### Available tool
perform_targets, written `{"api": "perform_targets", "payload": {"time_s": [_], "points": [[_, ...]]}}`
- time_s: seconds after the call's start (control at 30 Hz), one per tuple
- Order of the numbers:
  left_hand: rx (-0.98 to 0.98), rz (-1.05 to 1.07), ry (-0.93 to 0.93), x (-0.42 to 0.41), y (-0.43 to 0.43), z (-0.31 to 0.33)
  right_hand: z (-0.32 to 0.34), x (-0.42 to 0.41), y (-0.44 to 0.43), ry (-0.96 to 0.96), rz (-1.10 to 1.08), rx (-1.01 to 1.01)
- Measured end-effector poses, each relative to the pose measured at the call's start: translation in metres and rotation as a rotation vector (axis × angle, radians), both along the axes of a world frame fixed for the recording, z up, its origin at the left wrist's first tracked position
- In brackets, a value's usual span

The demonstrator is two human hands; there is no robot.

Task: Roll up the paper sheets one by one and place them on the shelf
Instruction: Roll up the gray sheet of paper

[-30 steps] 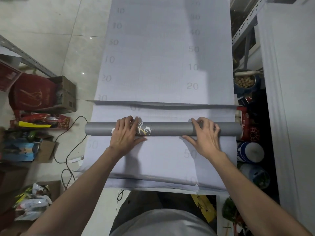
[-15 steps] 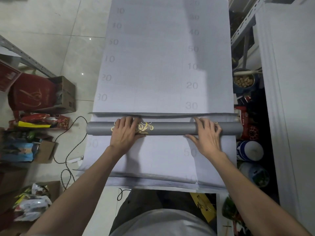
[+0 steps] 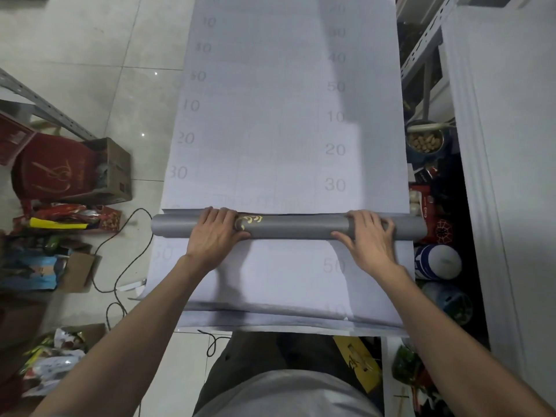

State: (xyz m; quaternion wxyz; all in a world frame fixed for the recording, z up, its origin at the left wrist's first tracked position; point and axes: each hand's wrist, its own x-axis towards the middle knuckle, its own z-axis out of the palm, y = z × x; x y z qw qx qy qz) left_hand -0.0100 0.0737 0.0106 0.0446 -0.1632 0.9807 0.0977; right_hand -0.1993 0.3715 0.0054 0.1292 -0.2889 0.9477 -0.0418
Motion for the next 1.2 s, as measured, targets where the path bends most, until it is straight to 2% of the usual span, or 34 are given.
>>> {"api": "perform_targets", "payload": {"time_s": [0.1,0.23,0.6,0.8,0.97,1.2], "points": [[0.015,-0.012,0.044,0.003,0.001,-0.003,-0.003,0.003,0.003,-0.001,0.029,-0.02],[0.118,0.037,-0.033,-0.008,-0.001,-0.004,-0.003,-0.007,-0.008,-0.032,0.03,-0.017],[0.114,-0.048,-0.034,-0.003,-0.011,0.01,0.013,0.003,0.005,-0.057,0.059,-0.037],[0.07,-0.2,0.183,-0.021,-0.024,0.073,0.073,0.031,0.021,0.129,-0.098,-0.236],[0.089,-0.404,0.315,-0.071,-0.019,0.119,0.123,0.052,0.048,0.277,-0.292,-0.289],[0.149,-0.74,0.363,-0.155,0.07,0.155,0.16,0.103,0.132,0.505,-0.609,-0.285]]}}
